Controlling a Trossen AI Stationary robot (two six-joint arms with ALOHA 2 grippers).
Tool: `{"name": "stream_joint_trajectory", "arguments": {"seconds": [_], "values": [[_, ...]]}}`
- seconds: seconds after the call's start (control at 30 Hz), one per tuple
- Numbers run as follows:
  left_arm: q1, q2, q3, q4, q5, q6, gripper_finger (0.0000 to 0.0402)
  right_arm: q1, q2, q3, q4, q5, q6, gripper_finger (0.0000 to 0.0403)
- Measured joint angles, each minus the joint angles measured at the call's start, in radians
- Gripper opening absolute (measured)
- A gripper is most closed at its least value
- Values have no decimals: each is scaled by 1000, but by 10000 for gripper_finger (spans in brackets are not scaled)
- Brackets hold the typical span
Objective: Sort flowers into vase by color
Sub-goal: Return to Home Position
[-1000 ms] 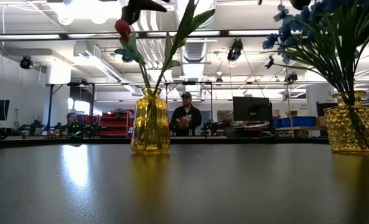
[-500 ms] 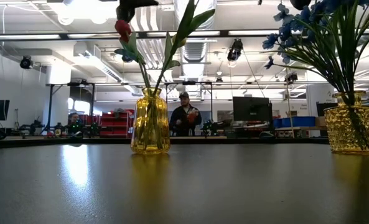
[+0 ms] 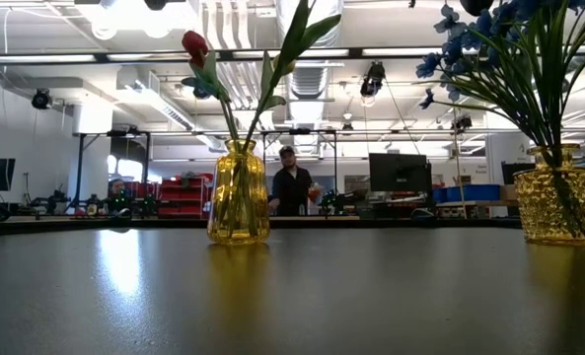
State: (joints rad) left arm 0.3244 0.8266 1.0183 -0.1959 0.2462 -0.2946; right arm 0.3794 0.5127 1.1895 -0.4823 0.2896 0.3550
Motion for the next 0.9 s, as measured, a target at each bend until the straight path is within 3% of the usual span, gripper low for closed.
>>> {"name": "stream_joint_trajectory", "arguments": {"seconds": [0.2,0.33,0.43,0.7,0.9], "values": [[0,-89,0,-59,-27,76,91,0,-46,49,-3,62,-49,195],[-1,-105,0,-128,-19,-6,91,0,-53,72,-1,62,-46,196],[-1,-104,-3,-142,-20,16,91,0,-63,60,-39,91,-59,196],[-3,-135,-101,-131,0,88,91,0,-123,-140,69,136,-156,196],[-3,-190,-254,-51,-24,88,91,0,-250,-329,201,58,-174,196]]}}
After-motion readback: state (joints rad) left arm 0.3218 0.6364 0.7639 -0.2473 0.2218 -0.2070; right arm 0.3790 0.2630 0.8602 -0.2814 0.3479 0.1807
